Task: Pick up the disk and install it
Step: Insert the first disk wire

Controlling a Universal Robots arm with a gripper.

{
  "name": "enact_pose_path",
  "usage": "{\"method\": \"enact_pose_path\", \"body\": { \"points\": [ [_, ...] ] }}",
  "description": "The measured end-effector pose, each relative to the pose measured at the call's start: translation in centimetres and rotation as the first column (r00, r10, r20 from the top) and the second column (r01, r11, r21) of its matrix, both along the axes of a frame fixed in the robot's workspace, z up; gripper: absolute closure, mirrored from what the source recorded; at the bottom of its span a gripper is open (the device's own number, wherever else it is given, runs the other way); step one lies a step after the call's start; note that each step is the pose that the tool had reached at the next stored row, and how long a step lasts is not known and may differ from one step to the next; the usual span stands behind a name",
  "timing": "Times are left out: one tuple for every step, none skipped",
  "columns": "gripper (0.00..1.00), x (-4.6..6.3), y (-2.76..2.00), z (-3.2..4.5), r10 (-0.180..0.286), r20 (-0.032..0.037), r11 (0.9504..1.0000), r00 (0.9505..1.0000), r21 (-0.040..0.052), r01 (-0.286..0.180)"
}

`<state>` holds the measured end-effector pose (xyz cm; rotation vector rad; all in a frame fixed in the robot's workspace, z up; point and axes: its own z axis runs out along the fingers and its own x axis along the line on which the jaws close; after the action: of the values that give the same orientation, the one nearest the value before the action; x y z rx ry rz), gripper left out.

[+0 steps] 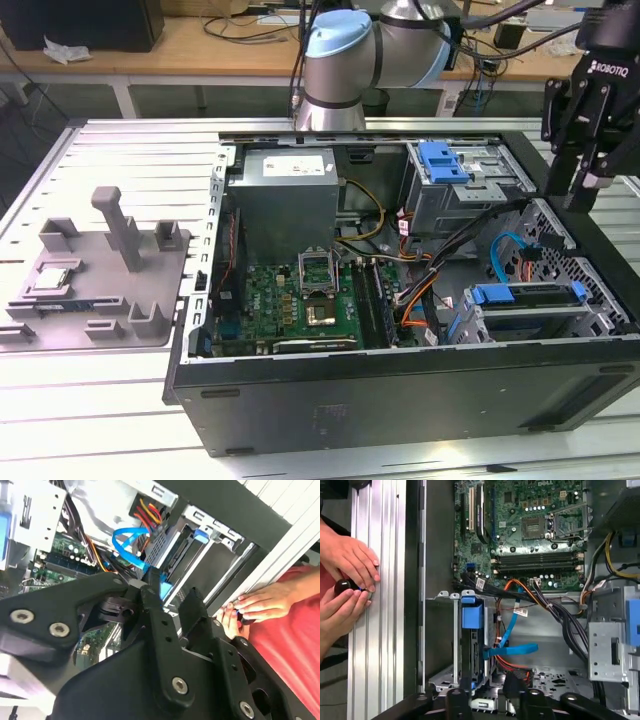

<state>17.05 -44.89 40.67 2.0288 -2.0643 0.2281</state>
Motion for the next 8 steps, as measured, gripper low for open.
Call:
{"method": "enact_pose_path", "body": {
  "points": [
    [0.58, 0.3, 0.09, 0.00, -0.005, 0.0000, 1.0000, 1.0000, -0.0001, 0.005],
    [0.58, 0.6, 0.19, -0.02, -0.013, 0.0000, 0.9999, 0.9999, -0.0002, 0.013],
    [0.58, 0.8, 0.24, -0.08, -0.029, 0.0000, 0.9996, 0.9996, 0.0000, 0.029],
    [0.58, 0.8, 0.25, -0.16, -0.054, 0.0001, 0.9985, 0.9985, -0.0002, 0.054],
    [0.58, 0.8, 0.25, -0.33, -0.099, 0.0000, 0.9951, 0.9951, -0.0002, 0.099],
    [0.58, 1.0, 0.27, -0.57, -0.157, 0.0000, 0.9876, 0.9876, 0.0000, 0.157],
    [0.58, 1.2, 0.32, -0.65, -0.172, 0.0001, 0.9850, 0.9850, -0.0002, 0.172],
    [0.58, 1.5, 0.38, -0.74, -0.181, 0.0000, 0.9834, 0.9834, 0.0000, 0.181]
  ]
}}
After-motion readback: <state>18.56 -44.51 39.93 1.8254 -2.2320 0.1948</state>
